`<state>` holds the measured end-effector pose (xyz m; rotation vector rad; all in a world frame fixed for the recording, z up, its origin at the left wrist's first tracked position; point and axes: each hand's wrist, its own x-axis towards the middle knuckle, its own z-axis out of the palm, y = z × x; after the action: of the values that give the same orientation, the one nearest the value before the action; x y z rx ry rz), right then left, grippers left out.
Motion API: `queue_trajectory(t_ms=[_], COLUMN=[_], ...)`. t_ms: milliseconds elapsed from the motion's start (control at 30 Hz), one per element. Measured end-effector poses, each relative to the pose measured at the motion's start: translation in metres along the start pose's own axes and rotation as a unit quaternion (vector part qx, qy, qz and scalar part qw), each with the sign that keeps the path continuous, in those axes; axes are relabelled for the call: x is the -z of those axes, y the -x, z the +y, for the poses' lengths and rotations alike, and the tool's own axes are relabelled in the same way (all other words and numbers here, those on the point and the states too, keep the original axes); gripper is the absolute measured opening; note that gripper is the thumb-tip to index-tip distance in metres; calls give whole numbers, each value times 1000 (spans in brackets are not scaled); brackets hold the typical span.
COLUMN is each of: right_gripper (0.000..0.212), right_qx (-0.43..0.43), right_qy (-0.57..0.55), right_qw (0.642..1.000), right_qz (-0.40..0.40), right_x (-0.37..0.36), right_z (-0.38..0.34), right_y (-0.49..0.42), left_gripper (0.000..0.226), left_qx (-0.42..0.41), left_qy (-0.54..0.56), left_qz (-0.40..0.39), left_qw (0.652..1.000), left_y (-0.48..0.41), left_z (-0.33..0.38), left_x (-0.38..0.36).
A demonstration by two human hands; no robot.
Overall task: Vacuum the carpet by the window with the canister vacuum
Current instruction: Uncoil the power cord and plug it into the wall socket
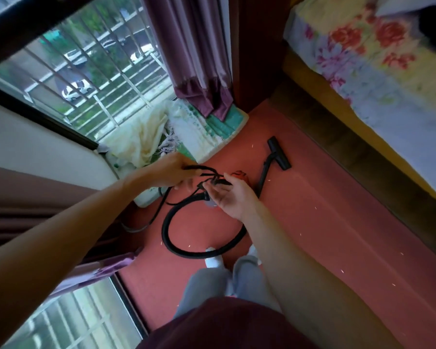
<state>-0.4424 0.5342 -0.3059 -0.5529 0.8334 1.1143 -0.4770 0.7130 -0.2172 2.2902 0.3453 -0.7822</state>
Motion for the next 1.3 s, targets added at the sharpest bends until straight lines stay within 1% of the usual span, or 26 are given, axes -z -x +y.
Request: queue_trajectory(t_ms=[67, 133, 233, 300, 367, 400, 433, 500, 600, 733, 833, 900, 933, 1000, 1033, 1100, 1133, 1200, 1300], right_gripper=[42, 33, 27, 21, 22, 24, 25, 23, 16, 21, 21, 22, 22, 22, 22, 21, 22, 26, 31], right_qx=[-23, -17, 12, 34, 54, 65, 79, 116, 183, 261, 328, 352, 354, 347, 342, 333, 326, 312, 309], right_qy=[-24, -53, -56, -59, -58, -55, -54, -67, -63, -44, 34, 104, 140, 209, 239, 276, 284, 299, 318], right_qw=[999, 998, 998, 997, 995, 995, 994, 990, 981, 961, 941, 927, 920, 906, 899, 889, 888, 884, 876], right_qz=[-14, -15, 28, 46, 56, 58, 57, 39, -13, -75, -70, -83, -96, -122, -131, -148, -158, -176, -192], right_x=[-8, -12, -11, -7, -4, -2, -1, 2, 6, 13, 18, 18, 18, 20, 22, 28, 31, 40, 62], right_z=[11, 19, 27, 30, 34, 35, 36, 38, 39, 30, 17, 8, 5, -1, -4, -10, -13, -21, -40], right_y=[2, 6, 13, 24, 38, 46, 53, 69, 93, 125, 146, 163, 172, 188, 195, 207, 214, 228, 249], left_gripper=[19, 15, 14, 15, 27, 33, 32, 22, 24, 25, 26, 19, 15, 19, 20, 22, 24, 30, 37], left_qx=[-16, -23, -23, -24, -32, -33, -42, -61, -59, -64, -89, -94, -108, -144, -162, -192, -198, -200, -193], left_qy=[30, 36, 15, 5, 9, 18, 21, 2, -11, 14, 46, 76, 96, 132, 146, 163, 173, 209, 274], left_qz=[6, 1, -37, -47, -40, -25, -9, 24, 59, 79, 40, 9, 0, -17, -39, -87, -97, -96, -73], left_qw=[999, 999, 999, 999, 999, 999, 999, 998, 996, 995, 994, 993, 989, 981, 975, 964, 960, 952, 939], left_y=[12, 22, 34, 41, 48, 51, 52, 55, 55, 61, 67, 70, 71, 77, 80, 87, 89, 91, 93], left_z=[-4, -9, -23, -29, -31, -31, -31, -30, -24, -4, 11, 18, 23, 38, 49, 77, 93, 122, 160], left_x=[-1, 1, 3, 1, -3, -6, -9, -15, -23, -31, -37, -43, -46, -51, -54, -62, -68, -82, -106])
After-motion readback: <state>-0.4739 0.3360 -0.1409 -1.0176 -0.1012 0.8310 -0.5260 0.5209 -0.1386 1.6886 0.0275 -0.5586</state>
